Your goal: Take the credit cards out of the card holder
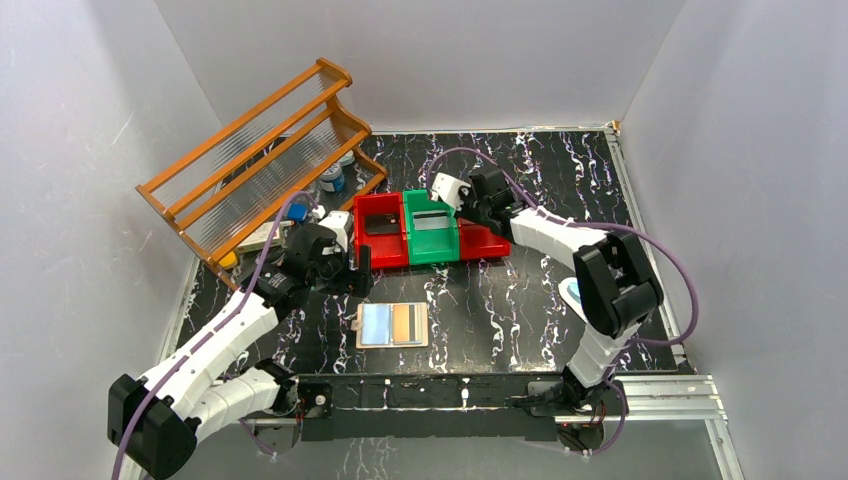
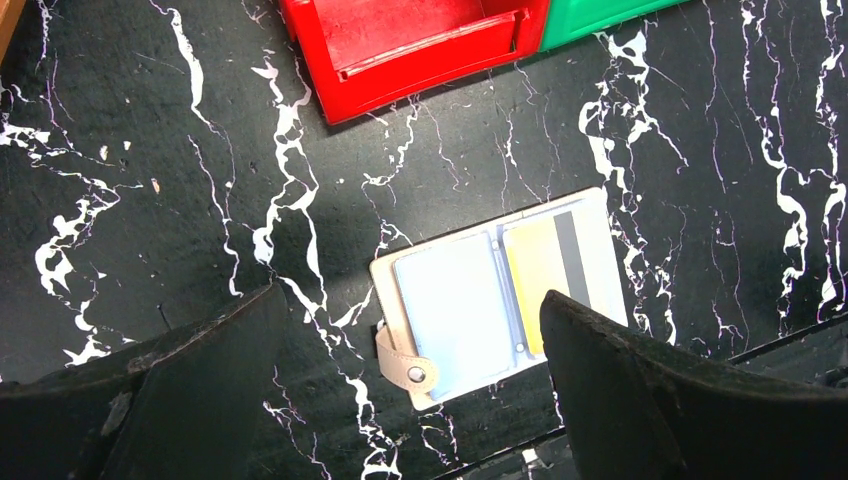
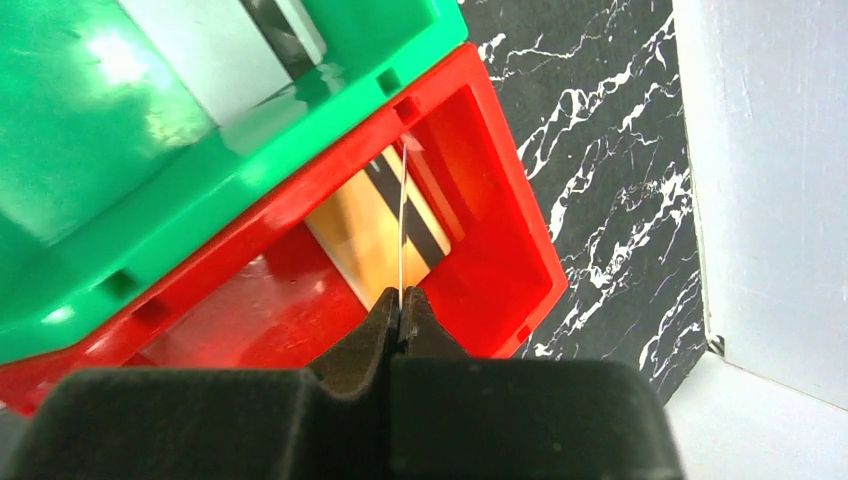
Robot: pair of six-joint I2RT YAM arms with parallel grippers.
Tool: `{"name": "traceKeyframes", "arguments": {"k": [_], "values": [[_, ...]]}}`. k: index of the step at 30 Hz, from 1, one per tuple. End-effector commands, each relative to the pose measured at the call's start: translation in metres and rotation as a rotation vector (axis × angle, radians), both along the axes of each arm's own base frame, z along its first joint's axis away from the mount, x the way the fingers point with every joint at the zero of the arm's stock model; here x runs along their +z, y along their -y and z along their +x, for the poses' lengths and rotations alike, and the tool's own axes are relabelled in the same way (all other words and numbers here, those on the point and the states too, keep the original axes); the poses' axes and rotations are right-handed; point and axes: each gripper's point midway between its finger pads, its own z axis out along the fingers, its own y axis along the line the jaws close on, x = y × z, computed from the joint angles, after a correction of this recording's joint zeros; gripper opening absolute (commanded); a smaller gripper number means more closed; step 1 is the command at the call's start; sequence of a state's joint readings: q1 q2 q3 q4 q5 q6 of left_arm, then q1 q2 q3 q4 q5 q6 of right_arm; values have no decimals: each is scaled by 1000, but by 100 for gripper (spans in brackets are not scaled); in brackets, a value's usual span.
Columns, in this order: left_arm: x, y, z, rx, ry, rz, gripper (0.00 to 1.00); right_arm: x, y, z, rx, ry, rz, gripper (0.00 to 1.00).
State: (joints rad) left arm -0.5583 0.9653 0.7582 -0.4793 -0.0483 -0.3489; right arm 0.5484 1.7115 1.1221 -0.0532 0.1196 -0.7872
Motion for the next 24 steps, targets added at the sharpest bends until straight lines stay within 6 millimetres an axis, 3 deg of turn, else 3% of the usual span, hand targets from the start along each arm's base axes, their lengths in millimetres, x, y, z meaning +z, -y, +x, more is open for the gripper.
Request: {"name": "traceKeyframes", "arguments": {"k": [1,4,11,24], "values": [[4,2,-1,-24,10,1,98,22,-6,36,5,94,2,0],[3,2,-1,-21,9,4,98,24,-10,44,11,106,5,0],[1,2,0,-21,0,13,98,-2,-5,54,26,81,-93,0],[-6,5,-2,-38,-30,17,98,-27,5,46,62,63,-172,9]]}}
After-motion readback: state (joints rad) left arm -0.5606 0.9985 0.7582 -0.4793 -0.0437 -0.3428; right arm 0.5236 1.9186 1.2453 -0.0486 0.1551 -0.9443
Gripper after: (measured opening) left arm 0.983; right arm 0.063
